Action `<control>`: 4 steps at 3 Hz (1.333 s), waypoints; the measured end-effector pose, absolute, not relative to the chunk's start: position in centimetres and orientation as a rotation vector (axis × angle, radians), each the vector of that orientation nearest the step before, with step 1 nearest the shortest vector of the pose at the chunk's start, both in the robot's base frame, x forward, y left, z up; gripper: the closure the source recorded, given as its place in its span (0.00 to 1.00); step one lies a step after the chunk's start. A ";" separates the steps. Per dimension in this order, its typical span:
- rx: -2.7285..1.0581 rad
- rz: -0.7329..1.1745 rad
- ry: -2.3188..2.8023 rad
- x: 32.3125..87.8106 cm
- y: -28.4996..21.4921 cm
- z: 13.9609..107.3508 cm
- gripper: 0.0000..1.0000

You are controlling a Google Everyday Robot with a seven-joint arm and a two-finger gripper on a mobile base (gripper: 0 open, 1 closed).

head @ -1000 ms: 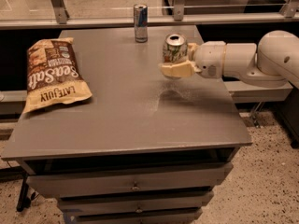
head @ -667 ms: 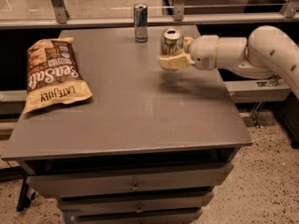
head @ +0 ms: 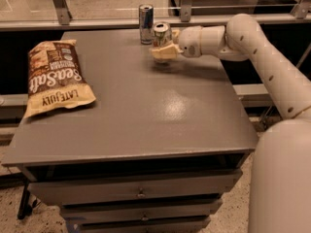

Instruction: Move 7up can near redbull can

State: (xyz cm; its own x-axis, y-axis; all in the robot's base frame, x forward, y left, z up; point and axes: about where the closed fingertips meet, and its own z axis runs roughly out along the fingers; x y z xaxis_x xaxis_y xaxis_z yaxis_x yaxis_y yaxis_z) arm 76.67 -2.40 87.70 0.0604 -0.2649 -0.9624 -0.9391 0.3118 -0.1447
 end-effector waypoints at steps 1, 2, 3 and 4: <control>-1.179 0.674 1.429 80.5 -2.9 89.8 1.00; -1.120 0.571 1.397 83.1 -5.0 93.8 1.00; -1.078 0.551 1.406 84.4 -5.9 95.0 1.00; -1.059 0.566 1.440 84.9 -6.1 94.2 1.00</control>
Offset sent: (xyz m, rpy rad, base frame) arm 0.1100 -0.0673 0.1204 0.0029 -0.2391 -0.2368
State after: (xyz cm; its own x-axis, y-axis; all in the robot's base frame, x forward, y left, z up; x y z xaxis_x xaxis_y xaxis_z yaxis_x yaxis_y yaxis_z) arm 84.89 -6.06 94.18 0.1152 -0.2751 -0.9545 -0.8517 0.4671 -0.2374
